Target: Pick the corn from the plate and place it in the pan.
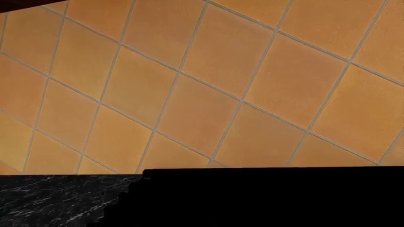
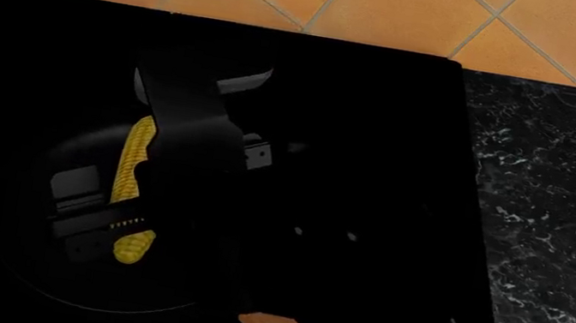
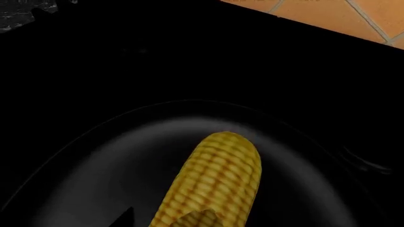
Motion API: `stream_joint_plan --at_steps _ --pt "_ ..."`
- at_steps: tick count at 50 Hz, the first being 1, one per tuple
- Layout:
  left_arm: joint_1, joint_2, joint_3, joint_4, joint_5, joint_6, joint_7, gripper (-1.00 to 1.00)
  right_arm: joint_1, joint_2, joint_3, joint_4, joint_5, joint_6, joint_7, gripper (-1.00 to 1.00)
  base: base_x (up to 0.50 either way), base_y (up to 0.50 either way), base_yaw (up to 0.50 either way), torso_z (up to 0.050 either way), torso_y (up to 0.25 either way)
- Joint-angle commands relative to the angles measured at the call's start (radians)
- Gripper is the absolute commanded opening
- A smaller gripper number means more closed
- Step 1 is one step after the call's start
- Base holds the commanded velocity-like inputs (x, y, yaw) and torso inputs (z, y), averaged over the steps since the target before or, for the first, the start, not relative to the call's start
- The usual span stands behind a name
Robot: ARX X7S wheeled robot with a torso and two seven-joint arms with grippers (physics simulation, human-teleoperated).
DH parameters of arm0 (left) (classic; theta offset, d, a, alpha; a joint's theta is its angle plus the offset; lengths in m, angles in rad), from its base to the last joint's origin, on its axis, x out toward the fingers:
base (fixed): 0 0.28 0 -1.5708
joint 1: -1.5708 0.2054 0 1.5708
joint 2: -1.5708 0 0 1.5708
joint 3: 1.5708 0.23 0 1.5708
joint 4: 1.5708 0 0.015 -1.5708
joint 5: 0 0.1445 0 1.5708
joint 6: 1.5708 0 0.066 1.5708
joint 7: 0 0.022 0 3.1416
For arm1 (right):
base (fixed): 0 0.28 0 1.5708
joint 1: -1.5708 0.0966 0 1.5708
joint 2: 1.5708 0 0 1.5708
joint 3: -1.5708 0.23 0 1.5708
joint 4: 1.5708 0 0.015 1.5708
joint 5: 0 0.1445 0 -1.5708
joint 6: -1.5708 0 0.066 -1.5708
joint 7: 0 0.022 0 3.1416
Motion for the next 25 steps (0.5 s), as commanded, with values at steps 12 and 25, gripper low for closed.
stream_joint_plan --at_steps 12,25 --pt "0.011 -0.003 -0.001 -0.012 0.002 0.018 0.004 1.0 -0.028 -0.001 -0.04 0.024 -0.045 -0.007 -0.03 -1.0 0.0 0.0 0.0 0.0 0.0" --pt "0.009 -0.006 0.004 -0.022 0.005 0.027 0.007 1.0 -0.011 0.0 -0.038 0.021 -0.024 -0.001 -0.025 1.0 0.0 0.0 0.0 0.0 0.0"
